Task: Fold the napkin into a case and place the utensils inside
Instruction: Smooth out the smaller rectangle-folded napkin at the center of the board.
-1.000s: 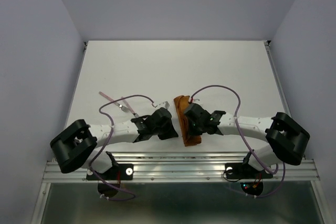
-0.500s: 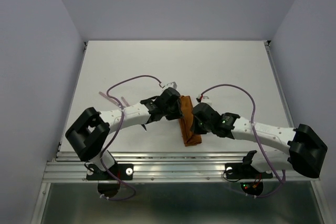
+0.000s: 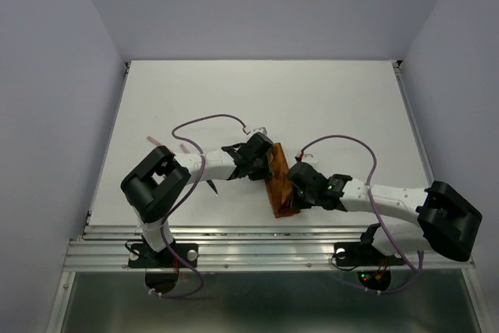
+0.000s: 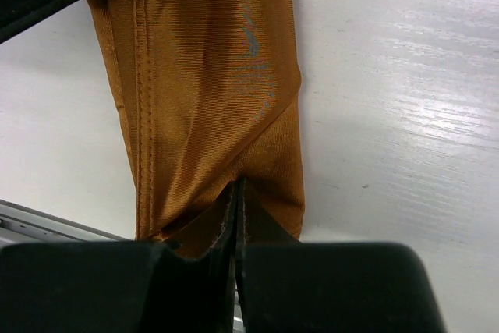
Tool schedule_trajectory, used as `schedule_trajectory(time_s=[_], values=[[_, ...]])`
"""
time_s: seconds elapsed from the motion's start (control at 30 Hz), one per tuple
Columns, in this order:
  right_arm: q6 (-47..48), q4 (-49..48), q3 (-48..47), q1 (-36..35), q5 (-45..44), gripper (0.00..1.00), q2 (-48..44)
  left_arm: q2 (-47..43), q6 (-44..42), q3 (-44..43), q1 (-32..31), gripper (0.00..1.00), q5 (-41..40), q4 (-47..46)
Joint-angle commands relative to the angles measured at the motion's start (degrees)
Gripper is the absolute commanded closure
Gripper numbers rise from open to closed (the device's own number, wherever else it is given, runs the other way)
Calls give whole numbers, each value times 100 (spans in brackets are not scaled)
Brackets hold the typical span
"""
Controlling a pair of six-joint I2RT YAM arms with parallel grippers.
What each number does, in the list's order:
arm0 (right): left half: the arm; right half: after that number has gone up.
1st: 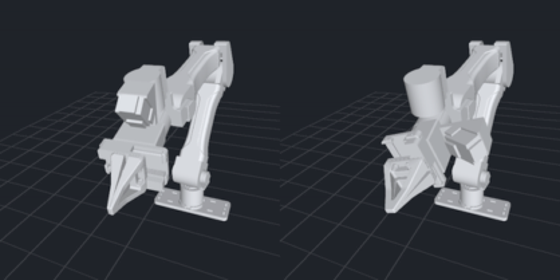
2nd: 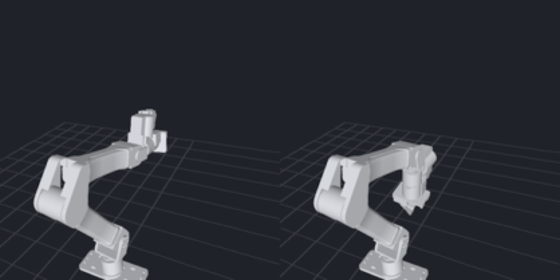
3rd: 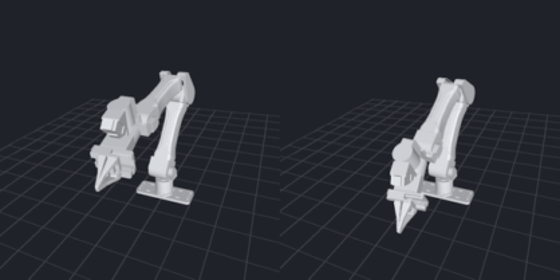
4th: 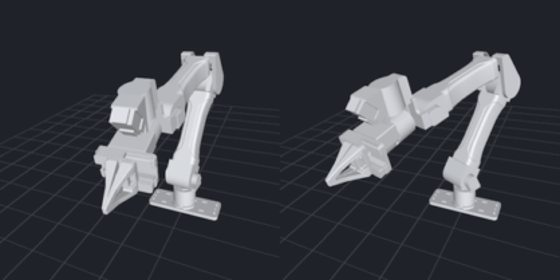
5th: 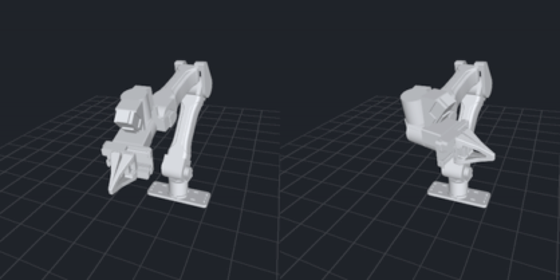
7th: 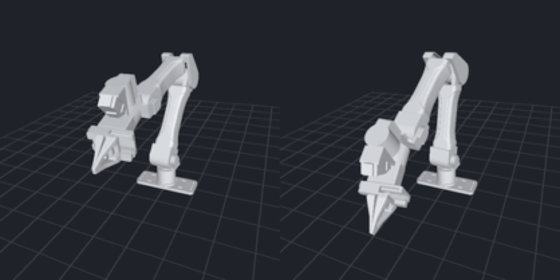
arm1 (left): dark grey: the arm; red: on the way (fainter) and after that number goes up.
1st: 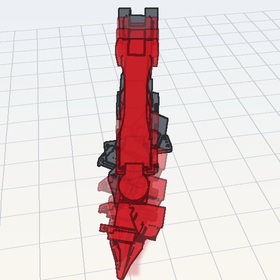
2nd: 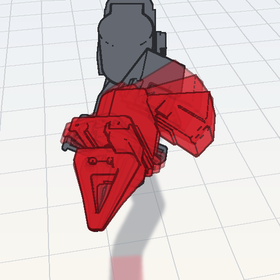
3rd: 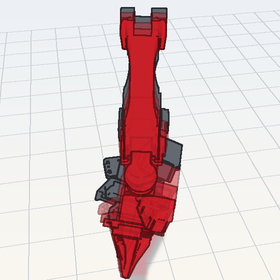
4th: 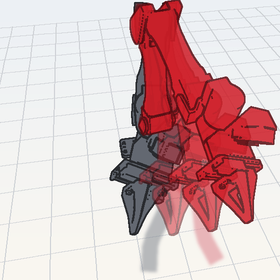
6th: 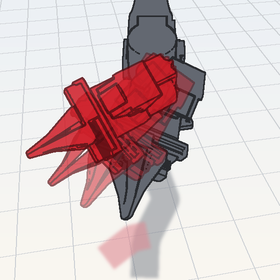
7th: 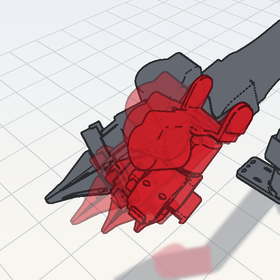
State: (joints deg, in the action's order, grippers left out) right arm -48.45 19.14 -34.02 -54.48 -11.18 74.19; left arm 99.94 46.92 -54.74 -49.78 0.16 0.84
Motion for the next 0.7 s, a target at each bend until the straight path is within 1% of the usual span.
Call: schedule_trajectory(time_s=[0.0,0.13,0.23,0.27,0.3,0.33,0.37,0.4,0.47,0.57,0.63,0.67], values=[[54,308,-244,-54,-401,99,-378,-106,-349,43,12,100,-52,3],[309,661,-754,-54,-692,95,-572,-422,-595,-351,21,100,-157,556],[572,714,-1185,-54,-885,92,-415,-1044,-771,-581,38,100,-174,837],[721,706,-1282,50,-938,92,-319,-1169,-806,-616,65,100,-166,873],[723,688,-1378,130,-939,93,-205,-1274,-824,-625,126,100,-131,891],[923,679,-1501,209,-869,94,127,-1354,-824,-608,222,100,-52,874],[1090,627,-1763,357,-825,96,296,-1433,-816,-495,571,100,340,743],[1179,531,-1879,420,-772,98,558,-1425,-798,-442,949,100,492,681],[1328,294,-2108,560,-632,98,736,-1346,-815,-432,1233,100,633,654],[1513,-154,-2380,929,-324,98,1156,-996,-991,-651,1470,100,695,619],[1618,-331,-2477,1096,-123,97,1412,-793,-1053,-801,1506,100,678,610],[1645,-401,-2530,1254,-60,98,1692,-574,-1070,-949,1506,100,669,636]])
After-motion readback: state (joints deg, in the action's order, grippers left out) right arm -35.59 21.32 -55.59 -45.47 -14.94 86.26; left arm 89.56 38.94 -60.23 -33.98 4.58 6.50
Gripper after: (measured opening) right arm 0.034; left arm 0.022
